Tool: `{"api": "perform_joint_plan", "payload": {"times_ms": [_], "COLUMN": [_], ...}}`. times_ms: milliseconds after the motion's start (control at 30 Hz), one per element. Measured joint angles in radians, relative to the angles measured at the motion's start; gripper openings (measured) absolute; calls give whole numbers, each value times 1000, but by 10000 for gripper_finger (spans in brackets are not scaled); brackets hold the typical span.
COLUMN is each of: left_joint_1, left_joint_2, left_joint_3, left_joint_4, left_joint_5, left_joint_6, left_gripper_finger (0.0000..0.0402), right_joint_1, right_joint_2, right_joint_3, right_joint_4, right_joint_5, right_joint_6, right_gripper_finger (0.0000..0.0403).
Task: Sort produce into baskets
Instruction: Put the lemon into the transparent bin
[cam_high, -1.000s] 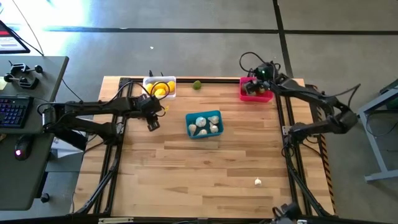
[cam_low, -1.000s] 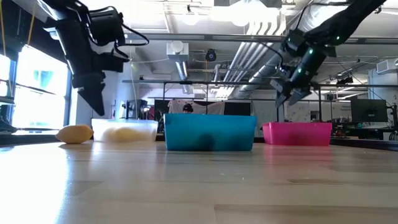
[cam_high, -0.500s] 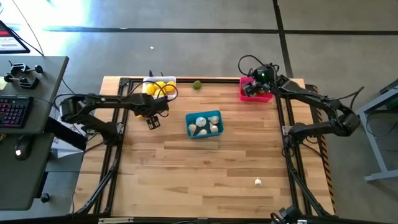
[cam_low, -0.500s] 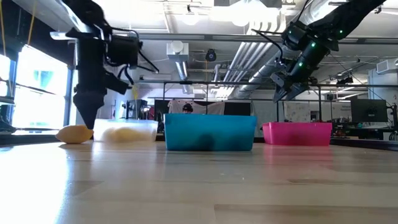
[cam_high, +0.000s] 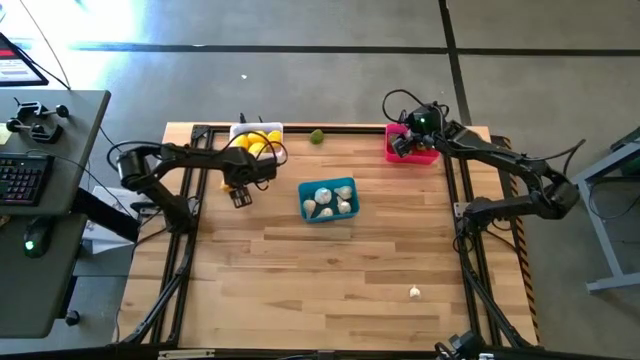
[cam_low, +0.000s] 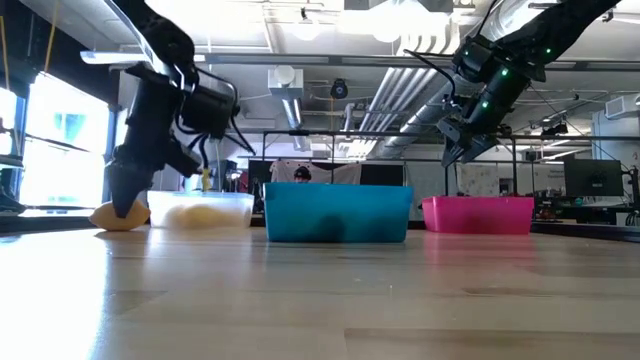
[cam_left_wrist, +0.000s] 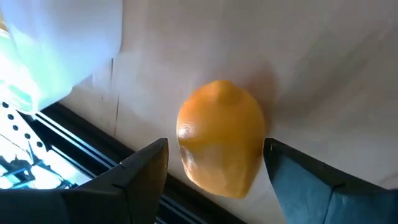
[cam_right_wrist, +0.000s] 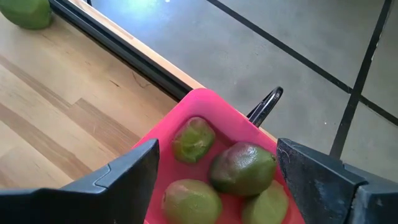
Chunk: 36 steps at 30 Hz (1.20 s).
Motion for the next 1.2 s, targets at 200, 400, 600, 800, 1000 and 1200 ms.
{"api": "perform_joint_plan", "payload": {"times_ms": [200, 400, 600, 800, 1000, 1200], "left_joint_1": [45, 43, 25, 10, 56, 159], "left_joint_2": [39, 40, -18, -125, -168, -120], "left_joint_3": [0, 0, 0, 66, 177, 254], "left_joint_4": [36, 55, 46, -30, 28, 224], "left_joint_5": [1, -2, -52, -88, -27, -5], "left_joint_6": [27, 87, 88, 50, 83, 201], "left_gripper_finger": [245, 191, 147, 147, 147, 147], "right_joint_1": [0, 7, 69, 144, 186, 202], "right_joint_2": [0, 0, -11, -27, -28, -28], "right_joint_3": [0, 0, 0, 0, 0, 0], "right_joint_4": [-1, -4, -4, -16, 13, 52], "right_joint_5": [0, 3, 76, 191, 192, 192], "right_joint_6": [-7, -8, -7, 8, 41, 42], "right_gripper_finger": [314, 314, 314, 314, 314, 314]}}
